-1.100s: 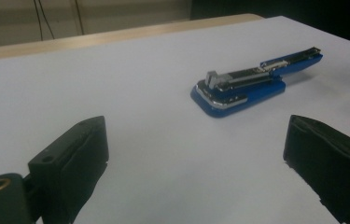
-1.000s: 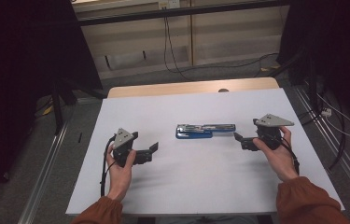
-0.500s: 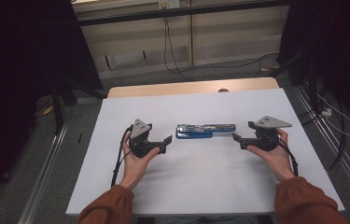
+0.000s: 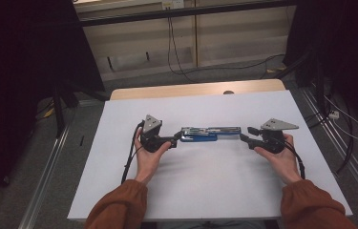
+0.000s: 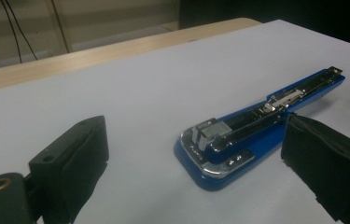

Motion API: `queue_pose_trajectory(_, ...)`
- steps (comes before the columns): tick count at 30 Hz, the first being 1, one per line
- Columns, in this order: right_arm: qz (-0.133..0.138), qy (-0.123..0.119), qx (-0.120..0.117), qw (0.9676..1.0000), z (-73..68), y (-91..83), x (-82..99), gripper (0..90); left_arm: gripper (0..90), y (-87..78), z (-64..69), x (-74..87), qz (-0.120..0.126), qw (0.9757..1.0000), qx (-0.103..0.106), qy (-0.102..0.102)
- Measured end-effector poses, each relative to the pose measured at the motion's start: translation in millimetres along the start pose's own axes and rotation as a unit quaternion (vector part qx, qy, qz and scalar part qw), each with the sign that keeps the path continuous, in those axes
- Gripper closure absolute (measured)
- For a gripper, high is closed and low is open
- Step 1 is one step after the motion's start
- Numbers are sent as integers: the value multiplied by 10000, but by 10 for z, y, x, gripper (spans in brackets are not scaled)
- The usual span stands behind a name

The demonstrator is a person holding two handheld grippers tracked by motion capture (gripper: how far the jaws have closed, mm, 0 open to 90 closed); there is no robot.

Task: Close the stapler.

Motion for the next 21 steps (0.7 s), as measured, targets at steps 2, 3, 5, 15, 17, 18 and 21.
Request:
queue_pose_trajectory(2, -51, -30, 2, 10000, 0, 23, 26, 675, 74, 14, 9, 34, -125, 9999, 13, 63)
queue_pose_trajectory(3, -71, -13, 5, 10000, -3, 30, 34, 686, 70, 24, 19, 45, -152, 9998, 44, 92)
queue_pose_trajectory(5, -103, -10, 15, 9999, -6, 35, 49, 763, 66, 53, 36, 67, -207, 9996, 42, 165)
queue_pose_trajectory(15, -81, -75, 196, 9997, 38, 32, 62, 900, 175, 106, 139, 98, -289, 9994, 156, 99)
queue_pose_trajectory(17, -99, -93, 193, 9997, 31, 40, 67, 900, 226, 123, 147, 107, -310, 9994, 151, 25)
queue_pose_trajectory(18, -108, -107, 193, 9997, 28, 45, 70, 900, 258, 132, 158, 115, -334, 9993, 168, 46)
queue_pose_trajectory(21, -130, -128, 162, 9997, 15, 57, 73, 900, 372, 148, 194, 121, -377, 9989, 275, -17)
Point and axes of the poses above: each handheld gripper's, and its own axes: y roughly forward along the jaws, x roughly out of its underside, z roughly to its right, the point moved 8 cm from there along y, roughly forward along the jaws, and after that the axes turned 2 degrees about x, right-handed, at the moved point
